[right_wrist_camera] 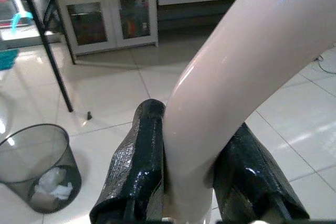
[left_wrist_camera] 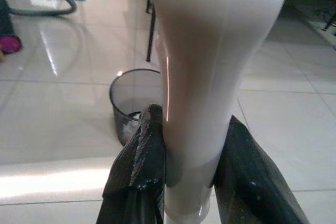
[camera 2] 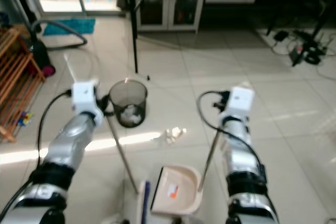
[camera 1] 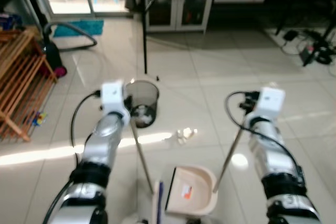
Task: Sweep floor
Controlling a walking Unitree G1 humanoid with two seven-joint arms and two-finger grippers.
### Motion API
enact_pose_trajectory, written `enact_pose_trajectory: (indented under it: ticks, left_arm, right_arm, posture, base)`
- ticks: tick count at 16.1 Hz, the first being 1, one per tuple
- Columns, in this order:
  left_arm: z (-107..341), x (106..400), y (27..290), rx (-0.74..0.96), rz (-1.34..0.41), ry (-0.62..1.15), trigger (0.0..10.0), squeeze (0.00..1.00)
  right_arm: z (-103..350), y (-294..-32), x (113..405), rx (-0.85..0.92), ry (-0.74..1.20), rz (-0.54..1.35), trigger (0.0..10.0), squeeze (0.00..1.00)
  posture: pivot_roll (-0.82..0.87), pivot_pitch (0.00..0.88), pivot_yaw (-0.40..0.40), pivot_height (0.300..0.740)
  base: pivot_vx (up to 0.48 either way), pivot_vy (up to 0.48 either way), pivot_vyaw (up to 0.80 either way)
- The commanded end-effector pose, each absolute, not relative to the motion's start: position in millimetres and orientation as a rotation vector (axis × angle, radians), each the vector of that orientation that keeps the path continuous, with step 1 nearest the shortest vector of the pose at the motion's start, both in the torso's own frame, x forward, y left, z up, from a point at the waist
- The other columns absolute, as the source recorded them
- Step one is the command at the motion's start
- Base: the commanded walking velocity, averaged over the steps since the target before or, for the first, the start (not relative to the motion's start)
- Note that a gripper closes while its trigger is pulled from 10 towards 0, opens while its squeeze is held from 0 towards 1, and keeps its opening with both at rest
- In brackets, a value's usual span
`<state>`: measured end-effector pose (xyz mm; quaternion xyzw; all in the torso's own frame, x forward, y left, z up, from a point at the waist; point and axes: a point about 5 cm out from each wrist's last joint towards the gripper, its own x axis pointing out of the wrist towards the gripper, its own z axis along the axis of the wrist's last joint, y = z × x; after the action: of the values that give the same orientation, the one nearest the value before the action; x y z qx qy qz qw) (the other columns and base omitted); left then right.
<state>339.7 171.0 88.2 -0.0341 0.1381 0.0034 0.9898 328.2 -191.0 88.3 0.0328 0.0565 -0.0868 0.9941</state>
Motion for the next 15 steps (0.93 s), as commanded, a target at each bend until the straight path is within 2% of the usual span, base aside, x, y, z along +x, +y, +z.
enact_pose_trajectory:
  ticks: [1,6,7,10,15]
  left_arm:
    - [99,344,169,-0.032,-0.006,0.236,10.0,0.0]
    - [103,343,171,0.032,-0.028,0.209,10.0,0.0]
    - [111,344,172,0.1,-0.027,0.151,10.0,0.0]
    - [120,344,170,0.094,-0.032,0.096,10.0,0.0]
    - [115,342,173,-0.015,0.024,0.13,10.0,0.0]
  right_arm:
    - [102,-196,330,0.085,0.034,-0.182,10.0,0.0]
    - [114,-202,325,0.083,-0.07,-0.223,10.0,0.0]
    - [115,-204,325,0.07,-0.078,-0.224,10.0,0.0]
    - [116,-204,325,0.075,-0.077,-0.227,10.0,0.0]
    - [113,-200,323,0.084,-0.06,-0.225,10.0,0.0]
  posture:
    - [0.02,0.041,0.037,0.74]
    - [0.02,0.039,0.039,0.74]
    - [0.02,0.037,0.042,0.74]
    - [0.02,0.038,0.046,0.74]
    - [0.02,0.024,0.045,0.74]
  base:
    - [0.0,-0.48,0.0]
    - [0.0,-0.48,0.0]
    - [0.0,-0.428,0.0]
    - [0.0,0.0,0.0]
    - [0.0,0.0,0.0]
